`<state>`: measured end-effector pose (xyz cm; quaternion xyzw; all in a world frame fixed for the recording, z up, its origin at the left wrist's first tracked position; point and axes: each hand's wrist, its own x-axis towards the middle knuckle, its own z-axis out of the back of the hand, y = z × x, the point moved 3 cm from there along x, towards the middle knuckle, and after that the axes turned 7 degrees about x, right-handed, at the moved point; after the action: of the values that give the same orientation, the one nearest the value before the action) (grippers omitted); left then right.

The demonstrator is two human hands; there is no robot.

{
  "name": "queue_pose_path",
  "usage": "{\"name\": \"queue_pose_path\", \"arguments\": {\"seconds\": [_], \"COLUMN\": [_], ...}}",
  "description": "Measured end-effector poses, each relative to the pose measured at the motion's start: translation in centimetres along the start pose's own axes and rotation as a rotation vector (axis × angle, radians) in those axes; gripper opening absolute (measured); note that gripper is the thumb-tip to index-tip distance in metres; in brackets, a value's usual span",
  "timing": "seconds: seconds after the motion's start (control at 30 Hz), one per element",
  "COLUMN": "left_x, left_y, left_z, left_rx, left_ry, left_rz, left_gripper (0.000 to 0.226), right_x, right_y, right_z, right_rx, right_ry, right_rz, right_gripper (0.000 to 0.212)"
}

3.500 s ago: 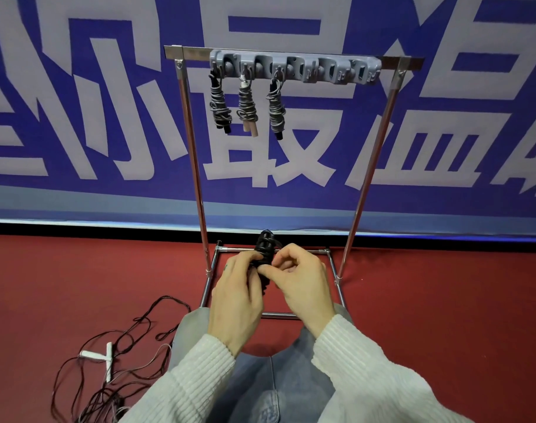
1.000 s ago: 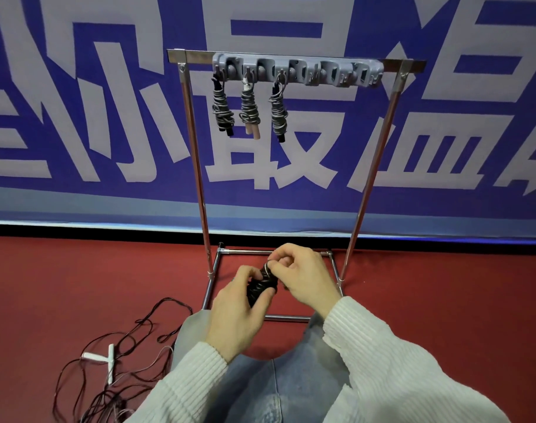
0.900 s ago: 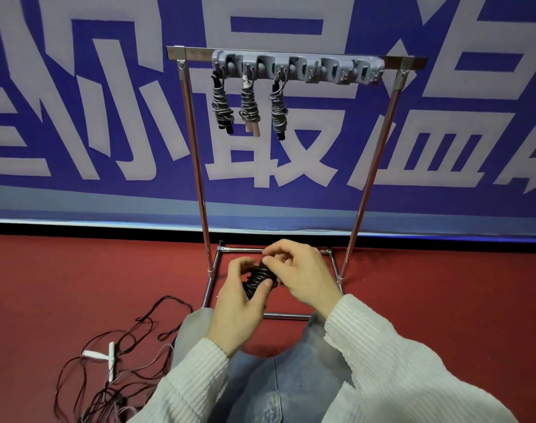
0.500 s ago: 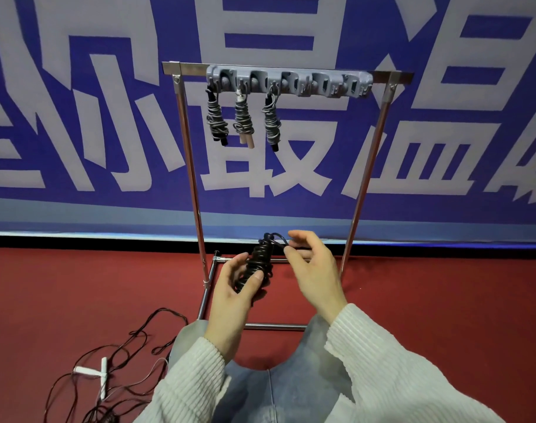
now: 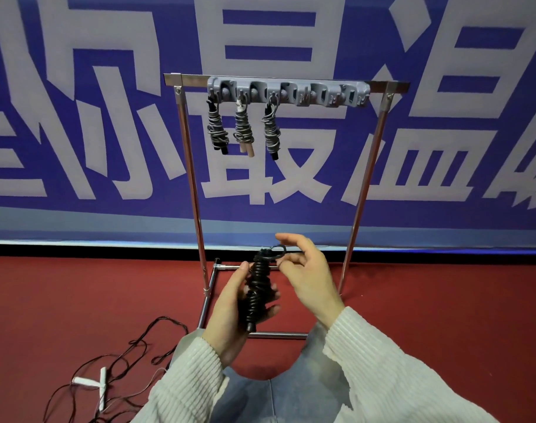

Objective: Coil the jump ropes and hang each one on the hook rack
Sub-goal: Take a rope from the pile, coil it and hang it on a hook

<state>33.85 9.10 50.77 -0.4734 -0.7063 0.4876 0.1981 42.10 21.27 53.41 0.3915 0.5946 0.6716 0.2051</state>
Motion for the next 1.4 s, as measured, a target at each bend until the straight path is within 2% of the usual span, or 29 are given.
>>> {"name": "queue_pose_path", "arguments": {"seconds": [0.1, 0.2, 0.37, 0.53, 0.67, 0.77, 0.93, 1.17, 1.4], "left_x": [0.0, 0.5, 1.3, 2.0, 3.7, 5.3, 9.4, 16.2, 21.9], "left_y": [-0.5, -1.2, -2.1, -3.4, -5.4, -7.5, -12.0, -17.3, -21.7], "left_z": [-0.2, -0.5, -1.0, -2.2, -2.6, -3.2, -3.9, -6.7, -11.1], "left_rx": [-0.076, -0.093, 0.089, 0.183, 0.401, 0.462, 0.501, 0.712, 0.857], "left_ry": [0.063, 0.069, 0.049, -0.065, -0.153, -0.167, -0.189, -0.12, -0.211], "left_rz": [0.094, 0.098, 0.025, -0.126, -0.298, -0.374, -0.396, -0.5, -0.663], "left_gripper": [0.057, 0.061, 0.06, 0.05, 0.022, 0.014, 0.024, 0.031, 0.037], "right_x": [0.7, 1.7, 3.5, 4.9, 7.1, 9.0, 12.2, 17.8, 24.4], "right_y": [0.3, 0.8, 2.1, 3.4, 4.3, 5.4, 7.2, 10.0, 11.9], "right_z": [0.2, 0.4, 0.7, 0.2, -0.1, -0.2, 0.1, 1.4, 3.7], "right_rx": [-0.039, -0.007, -0.072, -0.137, -0.121, -0.058, 0.097, 0.196, 0.312], "right_ry": [0.07, 0.074, 0.03, -0.022, -0.05, -0.031, 0.025, -0.165, -0.265], "right_rz": [0.027, 0.025, -0.078, -0.14, -0.185, -0.205, -0.154, -0.073, -0.088], "right_gripper": [0.029, 0.015, 0.021, 0.025, 0.026, 0.021, 0.019, 0.025, 0.033]}}
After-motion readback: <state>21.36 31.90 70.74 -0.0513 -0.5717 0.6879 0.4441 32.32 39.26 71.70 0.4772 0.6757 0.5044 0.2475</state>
